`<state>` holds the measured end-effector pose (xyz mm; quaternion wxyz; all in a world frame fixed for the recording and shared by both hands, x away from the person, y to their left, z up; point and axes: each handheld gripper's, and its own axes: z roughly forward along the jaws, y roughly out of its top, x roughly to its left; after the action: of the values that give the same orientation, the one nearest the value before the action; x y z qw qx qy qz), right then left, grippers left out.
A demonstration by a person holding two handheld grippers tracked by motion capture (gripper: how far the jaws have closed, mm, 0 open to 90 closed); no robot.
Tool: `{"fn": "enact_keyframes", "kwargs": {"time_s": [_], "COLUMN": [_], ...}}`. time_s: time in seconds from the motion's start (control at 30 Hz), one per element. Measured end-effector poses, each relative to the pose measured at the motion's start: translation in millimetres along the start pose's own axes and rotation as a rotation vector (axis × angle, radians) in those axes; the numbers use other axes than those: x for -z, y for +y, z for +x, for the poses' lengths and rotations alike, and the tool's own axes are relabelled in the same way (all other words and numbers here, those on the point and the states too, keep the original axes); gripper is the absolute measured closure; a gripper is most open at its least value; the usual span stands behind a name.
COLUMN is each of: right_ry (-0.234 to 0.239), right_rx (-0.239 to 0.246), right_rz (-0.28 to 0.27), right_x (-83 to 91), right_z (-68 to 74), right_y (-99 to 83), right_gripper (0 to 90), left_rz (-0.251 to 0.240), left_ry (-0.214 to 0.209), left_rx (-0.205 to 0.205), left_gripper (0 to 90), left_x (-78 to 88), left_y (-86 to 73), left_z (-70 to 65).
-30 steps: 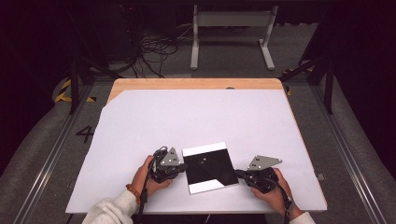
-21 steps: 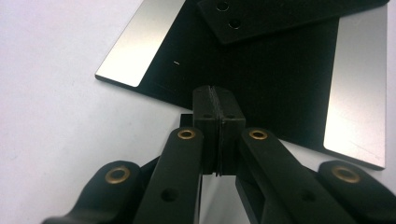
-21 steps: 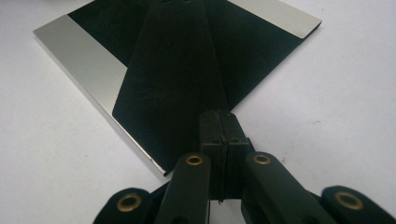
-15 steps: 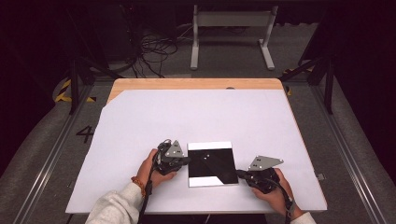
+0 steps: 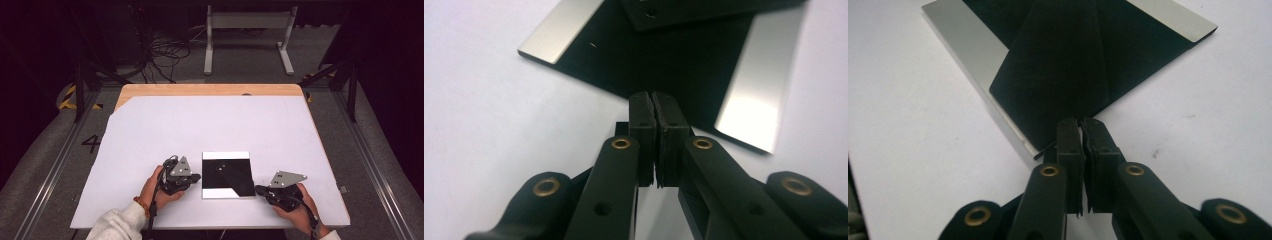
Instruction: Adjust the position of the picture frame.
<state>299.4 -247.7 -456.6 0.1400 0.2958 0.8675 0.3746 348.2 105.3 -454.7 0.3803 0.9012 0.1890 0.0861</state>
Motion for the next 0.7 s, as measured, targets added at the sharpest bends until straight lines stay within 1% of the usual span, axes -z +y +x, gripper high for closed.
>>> {"fn": "enact_keyframes", "kwargs": {"time_s": [0.03, 0.07, 0.1, 0.17, 0.2, 0.27, 0.3, 0.33, 0.43, 0.47, 0.5, 0.57, 0.6, 0.67, 0.7], "right_ry": [0.005, 0.009, 0.010, 0.014, 0.014, 0.025, 0.025, 0.024, 0.033, 0.044, 0.054, 0.035, 0.030, 0.029, 0.030], "right_rx": [-0.002, -0.003, -0.003, 0.001, 0.001, 0.002, 0.001, 0.002, 0.009, 0.009, 0.010, 0.022, 0.027, 0.025, 0.025], "right_rz": [0.000, 0.001, 0.002, 0.005, 0.005, 0.012, 0.012, 0.013, 0.014, 0.012, 0.010, 0.014, 0.014, 0.012, 0.011], "right_x": [0.9, 1.5, 1.8, 2.2, 2.2, 3.7, 4.2, 4.7, 5.9, 6.2, 5.9, 5.5, 5.2, 4.2, 4.0], "right_z": [0.6, 1.3, 2.2, 3.8, 3.8, 5.7, 6.8, 7.6, 9.6, 9.8, 10.5, 12.5, 12.8, 13.1, 13.0], "right_y": [-0.7, -1.1, -1.3, -1.3, -1.3, -1.9, -2.4, -2.7, -3.5, -3.9, -4.1, -3.2, -2.9, -2.6, -2.6], "right_gripper": [85.5, 85.4, 85.3, 86.2, 86.2, 86.1, 85.9, 85.6, 84.7, 81.7, 80.8, 82.5, 82.5, 82.5, 82.5], "left_rz": [-0.006, -0.009, -0.013, -0.014, -0.014, -0.018, -0.021, -0.023, -0.019, -0.014, -0.014, -0.015, -0.020, -0.012, -0.014], "left_ry": [-0.005, -0.022, -0.035, -0.054, -0.054, -0.074, -0.082, -0.090, -0.093, -0.097, -0.099, -0.100, -0.100, -0.101, -0.100], "left_rx": [0.006, 0.014, 0.015, 0.014, 0.014, -0.004, 0.003, -0.002, -0.011, -0.013, -0.012, -0.013, -0.006, -0.016, -0.015], "left_gripper": [87.3, 87.1, 86.7, 86.3, 86.0, 85.9, 85.5, 85.2, 83.1, 83.1, 82.7, 81.0, 80.0, 79.5, 79.2], "left_x": [3.3, 5.9, 8.0, 11.6, 11.6, 13.2, 13.1, 12.7, 10.1, 9.3, 8.2, 7.0, 5.9, 4.6, 3.7], "left_y": [-2.8, -5.7, -8.6, -14.2, -14.2, -17.1, -17.3, -17.0, -15.7, -15.2, -14.8, -13.7, -13.2, -12.2, -12.1], "left_z": [-2.9, -6.4, -10.1, -18.7, -18.7, -28.3, -30.3, -32.6, -36.4, -37.2, -38.6, -39.8, -40.1, -40.4, -40.7]}}
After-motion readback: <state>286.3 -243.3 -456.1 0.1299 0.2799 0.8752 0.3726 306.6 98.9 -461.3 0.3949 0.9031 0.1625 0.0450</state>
